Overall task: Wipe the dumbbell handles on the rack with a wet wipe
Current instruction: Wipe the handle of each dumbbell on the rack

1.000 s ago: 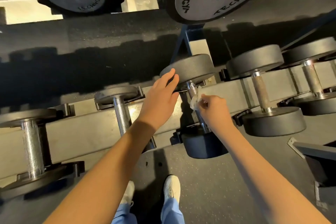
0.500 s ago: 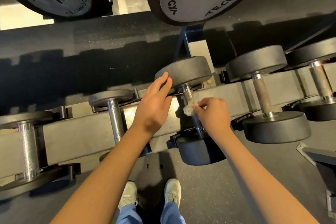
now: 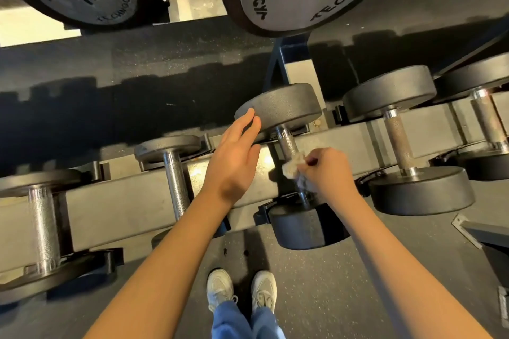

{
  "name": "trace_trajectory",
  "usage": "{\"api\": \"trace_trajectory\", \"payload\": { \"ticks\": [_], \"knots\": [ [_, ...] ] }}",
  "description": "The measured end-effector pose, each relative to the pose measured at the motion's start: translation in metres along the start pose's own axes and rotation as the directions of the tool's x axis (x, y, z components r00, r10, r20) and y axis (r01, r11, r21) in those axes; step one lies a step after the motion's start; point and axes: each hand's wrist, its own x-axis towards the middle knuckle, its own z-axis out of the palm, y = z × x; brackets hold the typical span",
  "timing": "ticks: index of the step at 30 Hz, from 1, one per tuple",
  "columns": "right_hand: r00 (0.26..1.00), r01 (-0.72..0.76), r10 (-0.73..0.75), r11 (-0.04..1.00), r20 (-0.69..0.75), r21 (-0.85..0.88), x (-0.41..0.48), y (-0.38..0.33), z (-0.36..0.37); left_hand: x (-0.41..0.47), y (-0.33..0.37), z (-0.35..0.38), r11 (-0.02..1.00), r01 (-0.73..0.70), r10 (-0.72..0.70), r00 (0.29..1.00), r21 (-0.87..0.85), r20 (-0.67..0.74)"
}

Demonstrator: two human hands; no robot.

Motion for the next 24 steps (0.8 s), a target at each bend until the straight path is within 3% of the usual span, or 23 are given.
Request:
{"api": "trace_trajectory", "payload": {
  "ticks": [2, 10, 14, 17, 19, 24],
  "knots": [
    [1.0, 0.018, -0.017, 0.997, 0.016, -0.075, -0.003, 0.003, -0.002, 0.001, 0.0, 0.0, 1.0, 0.004, -0.004, 1.0, -0.001, 0.002],
    [0.973, 0.138, -0.101, 0.976, -0.209, 0.168, 0.017, -0.024, 0.008, 0.004, -0.003, 0.0, 0.999, -0.022, 0.022, 1.0, 0.047, -0.004],
    [0.997, 0.021, -0.011, 0.993, -0.079, 0.12, 0.015, -0.009, 0.009, 0.003, -0.006, 0.001, 0.997, -0.036, 0.036, 0.999, 0.064, -0.007],
    [0.993, -0.095, 0.103, 0.988, 0.062, -0.122, 0.002, 0.004, 0.006, 0.003, -0.006, 0.001, 0.997, -0.037, 0.037, 0.999, 0.066, -0.006],
    [0.994, -0.087, 0.098, 0.978, 0.049, -0.188, -0.004, 0.008, 0.005, 0.004, -0.005, 0.0, 0.997, -0.035, 0.035, 0.999, 0.063, -0.003],
    [0.995, 0.037, -0.037, 0.999, -0.097, 0.0, -0.001, -0.01, 0.006, 0.004, -0.005, 0.001, 0.996, -0.048, 0.049, 0.999, 0.08, -0.009]
  ]
}}
